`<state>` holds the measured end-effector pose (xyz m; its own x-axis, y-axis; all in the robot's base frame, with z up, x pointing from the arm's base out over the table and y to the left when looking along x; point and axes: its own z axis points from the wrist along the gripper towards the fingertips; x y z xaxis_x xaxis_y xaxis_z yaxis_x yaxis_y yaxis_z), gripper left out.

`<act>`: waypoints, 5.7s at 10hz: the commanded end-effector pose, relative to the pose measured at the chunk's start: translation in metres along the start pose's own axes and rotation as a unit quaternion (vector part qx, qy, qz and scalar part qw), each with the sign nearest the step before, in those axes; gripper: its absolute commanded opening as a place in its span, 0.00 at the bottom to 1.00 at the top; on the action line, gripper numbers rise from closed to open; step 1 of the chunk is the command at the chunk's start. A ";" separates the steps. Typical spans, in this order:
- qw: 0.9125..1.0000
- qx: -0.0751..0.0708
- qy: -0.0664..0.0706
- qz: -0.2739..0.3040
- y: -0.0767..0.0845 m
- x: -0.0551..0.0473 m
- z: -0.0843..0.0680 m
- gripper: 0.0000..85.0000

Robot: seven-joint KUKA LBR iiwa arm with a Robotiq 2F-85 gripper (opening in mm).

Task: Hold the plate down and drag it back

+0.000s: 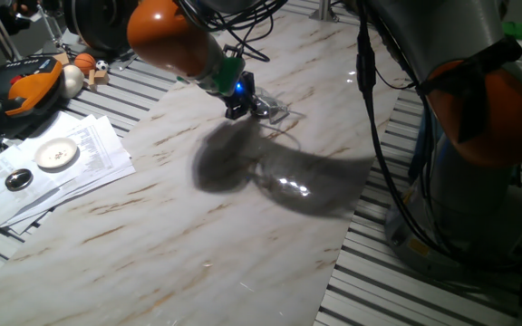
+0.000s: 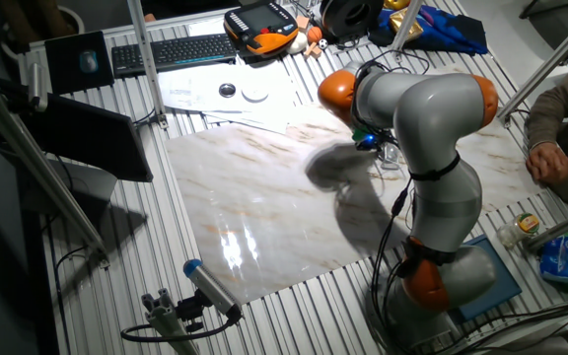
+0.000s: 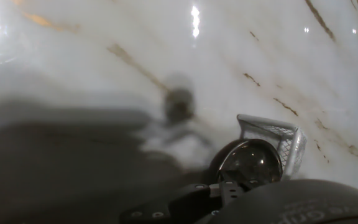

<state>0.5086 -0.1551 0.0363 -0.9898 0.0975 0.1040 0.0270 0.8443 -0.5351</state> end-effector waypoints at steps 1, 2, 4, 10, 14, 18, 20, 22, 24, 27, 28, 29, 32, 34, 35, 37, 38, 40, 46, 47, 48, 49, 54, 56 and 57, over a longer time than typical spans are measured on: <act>1.000 0.000 0.000 0.000 0.000 0.000 0.000 0.00; 1.000 0.002 -0.002 0.000 0.000 0.000 0.001 0.00; 1.000 0.005 -0.006 -0.002 -0.001 0.001 0.004 0.00; 1.000 0.007 -0.011 -0.004 -0.001 0.002 0.011 0.00; 1.000 0.002 -0.010 -0.005 -0.001 0.002 0.013 0.00; 1.000 -0.008 -0.009 -0.002 0.003 0.001 0.012 0.00; 1.000 -0.011 -0.006 -0.001 0.004 0.001 0.010 0.00; 1.000 -0.010 -0.006 -0.001 0.004 0.001 0.010 0.00; 1.000 -0.011 -0.005 -0.001 0.004 0.001 0.009 0.00; 1.000 -0.016 -0.003 0.000 0.006 0.000 0.007 0.00; 1.000 -0.020 -0.001 0.002 0.007 0.000 0.006 0.00; 1.000 -0.024 0.001 0.004 0.009 0.000 0.004 0.00; 1.000 -0.025 0.002 0.010 0.014 0.001 0.001 0.00; 1.000 -0.025 0.004 0.012 0.016 0.002 -0.001 0.00; 0.999 -0.030 0.005 0.013 0.017 0.002 -0.001 0.00; 0.999 -0.034 0.007 0.015 0.020 0.001 -0.003 0.00; 0.999 -0.043 0.011 0.018 0.021 0.001 -0.006 0.00; 0.998 -0.050 0.016 0.022 0.027 0.000 -0.012 0.00; 0.999 -0.047 0.011 0.022 0.030 -0.002 -0.011 0.00; 0.999 -0.047 0.010 0.022 0.030 -0.002 -0.010 0.00; 0.999 -0.050 0.005 0.022 0.029 -0.002 -0.006 0.00; 0.998 -0.054 0.004 0.023 0.031 -0.003 -0.006 0.00; 0.996 -0.084 0.011 0.027 0.037 -0.005 -0.011 0.00; 0.996 -0.084 0.016 0.030 0.041 -0.005 -0.017 0.00; 0.996 -0.088 0.016 0.030 0.043 -0.006 -0.018 0.00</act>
<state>0.5181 -0.1103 0.0275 -0.9808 0.1654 0.1030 0.1137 0.9153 -0.3864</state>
